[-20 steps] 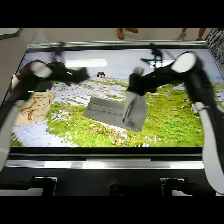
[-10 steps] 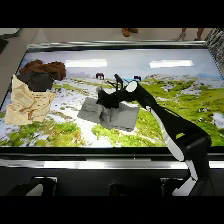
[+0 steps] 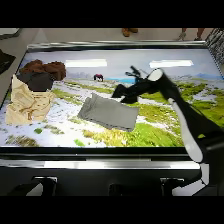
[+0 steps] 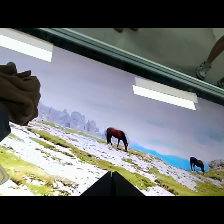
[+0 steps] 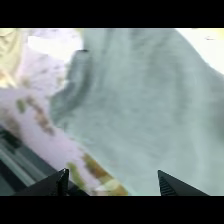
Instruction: Fold the shirts.
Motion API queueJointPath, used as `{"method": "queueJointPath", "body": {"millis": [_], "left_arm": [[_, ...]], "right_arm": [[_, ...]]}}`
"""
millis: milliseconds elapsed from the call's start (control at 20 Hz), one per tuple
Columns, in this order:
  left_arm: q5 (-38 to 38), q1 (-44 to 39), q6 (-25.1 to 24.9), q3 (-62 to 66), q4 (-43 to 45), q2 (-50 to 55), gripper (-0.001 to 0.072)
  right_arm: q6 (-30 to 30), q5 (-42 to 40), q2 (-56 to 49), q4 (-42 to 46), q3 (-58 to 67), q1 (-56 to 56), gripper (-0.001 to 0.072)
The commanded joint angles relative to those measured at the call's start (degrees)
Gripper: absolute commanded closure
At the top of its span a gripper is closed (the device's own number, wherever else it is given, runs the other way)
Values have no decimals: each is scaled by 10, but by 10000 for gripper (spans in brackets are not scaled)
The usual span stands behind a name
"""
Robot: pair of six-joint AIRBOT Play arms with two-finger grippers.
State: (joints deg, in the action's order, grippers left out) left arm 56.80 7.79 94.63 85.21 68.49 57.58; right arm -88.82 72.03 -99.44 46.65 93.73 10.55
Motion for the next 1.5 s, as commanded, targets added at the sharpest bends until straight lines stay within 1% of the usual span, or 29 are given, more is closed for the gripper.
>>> {"method": "queueJointPath", "body": {"millis": [0,50,100,250,300,350,400,450,500,550,600,700,750,800,900,1000,1100,1200,1250,1350,1450], "left_arm": [[-9,0,-6,-17,8,2,681],[-9,0,-16,-17,8,2,681],[-9,0,-17,-17,8,2,681],[-9,0,-16,-17,5,2,680],[-9,0,-16,-17,5,2,681],[-9,0,-16,-17,5,2,680],[-9,0,-16,-17,5,2,680],[-9,0,-16,-17,5,2,680],[-9,0,-16,-17,5,2,680],[-9,0,-16,-17,5,2,680],[-9,0,-16,-17,5,2,680],[-9,0,-16,-17,5,2,680],[-9,0,-16,-17,5,2,680],[-9,0,-16,-17,5,2,680],[-9,0,-16,-17,5,2,680],[-9,0,-16,-17,5,2,680],[-9,0,-16,-17,5,2,680],[-9,0,-16,-17,5,2,680],[-9,0,-16,-17,2,2,680],[-9,0,-16,-17,-8,2,680],[-9,0,-16,-17,-19,2,680]], "right_arm": [[-50,156,41,203,-44,-128,127],[-63,147,44,187,-90,-152,159],[-61,119,43,146,-141,-161,164],[-10,-25,37,-13,-255,-136,170],[-1,-50,27,-43,-266,-120,171],[0,-55,16,-52,-267,-106,175],[1,-60,8,-59,-267,-95,195],[9,-65,1,-69,-267,-83,236],[15,-71,-3,-84,-267,-74,291],[27,-76,-3,-101,-267,-66,447],[59,-77,-3,-129,-264,-64,662],[144,-57,0,-190,-240,-77,669],[150,-53,4,-189,-211,-97,669],[138,-53,7,-178,-174,-127,669],[84,-53,8,-139,-101,-204,672],[47,-43,8,-107,-48,-291,672],[19,-27,9,-87,-19,-381,672],[0,-12,19,-76,-16,-470,672],[-15,-2,24,-56,-16,-509,672],[-53,44,35,14,-16,-582,672],[-97,116,40,122,-18,-630,672]]}}
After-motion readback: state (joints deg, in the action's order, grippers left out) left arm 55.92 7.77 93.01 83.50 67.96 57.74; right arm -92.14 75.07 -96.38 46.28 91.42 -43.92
